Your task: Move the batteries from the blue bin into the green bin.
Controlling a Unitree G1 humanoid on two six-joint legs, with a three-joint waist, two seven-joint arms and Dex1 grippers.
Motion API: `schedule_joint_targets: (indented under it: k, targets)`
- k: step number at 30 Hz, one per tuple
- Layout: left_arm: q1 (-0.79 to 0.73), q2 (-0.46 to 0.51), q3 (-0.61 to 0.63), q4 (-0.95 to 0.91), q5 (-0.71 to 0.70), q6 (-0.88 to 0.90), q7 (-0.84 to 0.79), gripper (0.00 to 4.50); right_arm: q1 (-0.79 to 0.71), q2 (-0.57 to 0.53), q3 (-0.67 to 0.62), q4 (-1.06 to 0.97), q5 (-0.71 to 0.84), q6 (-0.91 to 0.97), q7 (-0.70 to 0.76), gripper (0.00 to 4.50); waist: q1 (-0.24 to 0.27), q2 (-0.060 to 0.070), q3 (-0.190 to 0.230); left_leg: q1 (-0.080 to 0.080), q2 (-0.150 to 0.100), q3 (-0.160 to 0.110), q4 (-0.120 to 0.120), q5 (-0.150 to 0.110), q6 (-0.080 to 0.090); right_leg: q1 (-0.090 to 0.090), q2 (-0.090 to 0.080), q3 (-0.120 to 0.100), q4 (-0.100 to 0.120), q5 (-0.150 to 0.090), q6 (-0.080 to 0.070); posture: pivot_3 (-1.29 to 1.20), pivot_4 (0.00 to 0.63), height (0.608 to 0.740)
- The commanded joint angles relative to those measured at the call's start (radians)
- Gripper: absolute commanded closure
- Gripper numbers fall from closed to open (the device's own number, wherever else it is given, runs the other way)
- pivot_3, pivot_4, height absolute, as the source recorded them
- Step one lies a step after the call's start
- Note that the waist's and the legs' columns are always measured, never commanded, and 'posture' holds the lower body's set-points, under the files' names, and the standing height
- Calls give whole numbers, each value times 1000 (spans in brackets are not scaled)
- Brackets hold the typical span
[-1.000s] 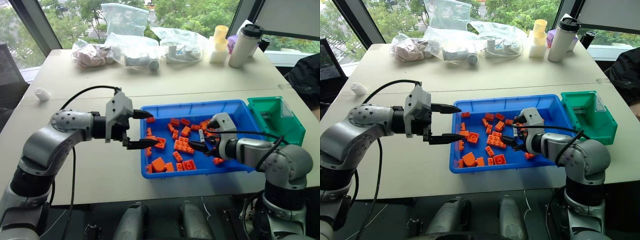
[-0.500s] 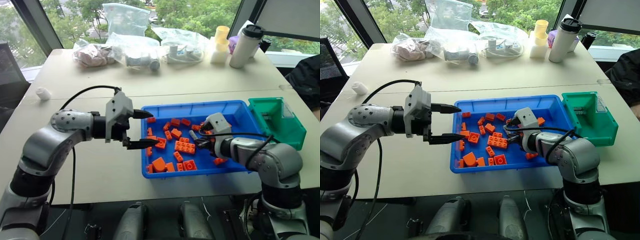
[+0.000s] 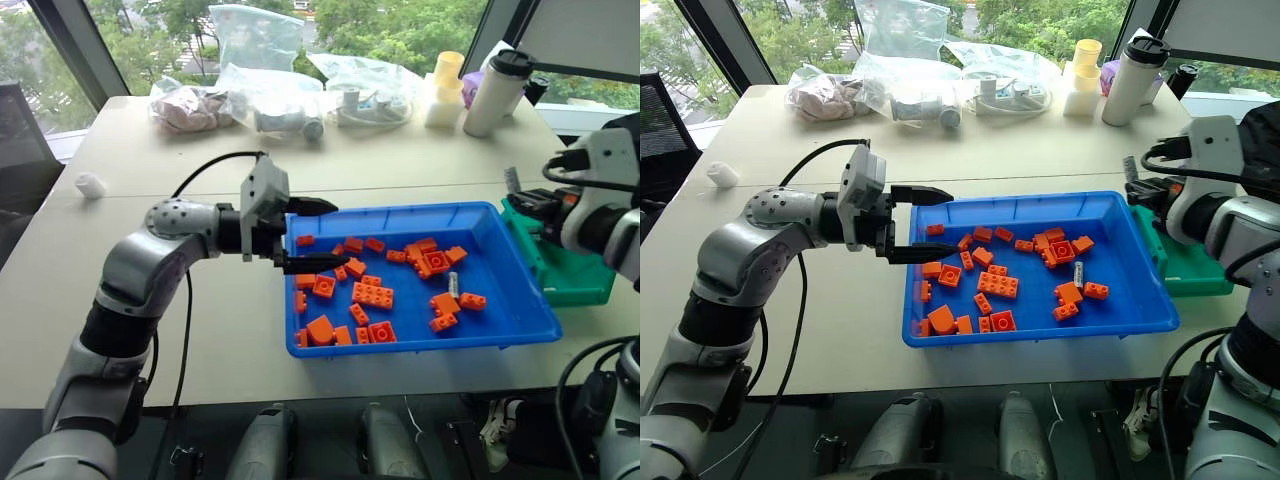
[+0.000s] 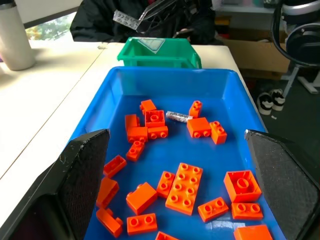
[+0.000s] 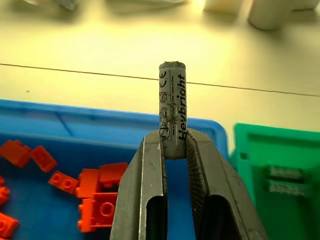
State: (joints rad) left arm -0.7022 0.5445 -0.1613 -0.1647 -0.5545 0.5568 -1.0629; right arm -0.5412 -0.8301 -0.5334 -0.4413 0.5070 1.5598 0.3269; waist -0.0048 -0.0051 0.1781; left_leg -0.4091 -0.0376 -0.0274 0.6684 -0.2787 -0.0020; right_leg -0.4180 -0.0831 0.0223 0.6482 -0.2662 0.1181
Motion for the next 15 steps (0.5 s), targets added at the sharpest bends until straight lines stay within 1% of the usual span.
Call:
schedule_joint_targets:
  k: [1, 3, 5, 8, 10, 12, 13, 15]
  targets:
    - [-48, -47, -19, 52, 32, -65, -21, 0, 70, -70, -53, 70, -47, -101, 30, 4493, -5, 0, 0, 0, 0, 0, 0, 0, 0, 0, 0, 0, 0, 0, 0, 0, 150, 740]
    - [-57, -71, -27, 75, 47, -84, -26, 0, 120, -88, -63, 117, -69, -168, 43, 4493, -10, 0, 0, 0, 0, 1, 0, 0, 0, 0, 0, 1, 1, 0, 0, 0, 150, 740]
    - [-60, -82, -23, 80, 52, -85, -29, 0, 177, -114, -46, 172, -94, -256, 71, 4493, -12, 0, 0, 1, 1, 1, 0, 0, 0, 0, 1, 1, 1, 0, 0, 0, 150, 740]
    - [-57, -84, -18, 77, 53, -81, -35, 0, 196, -127, -24, 246, -112, -337, 92, 4493, -14, 1, 0, 1, 1, 1, 0, 0, 0, 0, 1, 2, 1, 0, 0, 0, 150, 740]
    - [-51, -81, -18, 72, 55, -78, -38, 0, 186, -127, -3, 297, -123, -381, 100, 3463, -12, 1, 0, 1, 1, 2, 0, 0, 0, 0, 1, 2, 1, 0, 0, 0, 150, 740]
    - [-45, -77, -18, 63, 57, -75, -36, 0, 177, -130, 17, 342, -139, -420, 102, 2635, -9, 1, 0, 1, 1, 2, 0, 0, 0, 0, 1, 2, 1, 0, 0, 0, 150, 740]
    - [-43, -75, -16, 59, 58, -72, -33, 0, 172, -131, 25, 363, -143, -438, 106, 2050, -9, 1, 0, 1, 1, 2, 0, 0, 0, 0, 1, 2, 1, 0, 0, 0, 150, 740]
    - [-35, -65, -10, 45, 57, -62, -26, 0, 153, -137, 41, 398, -150, -472, 115, 1041, -7, 1, 0, 1, 1, 2, 0, 0, 0, 0, 1, 2, 1, 0, 0, 0, 150, 740]
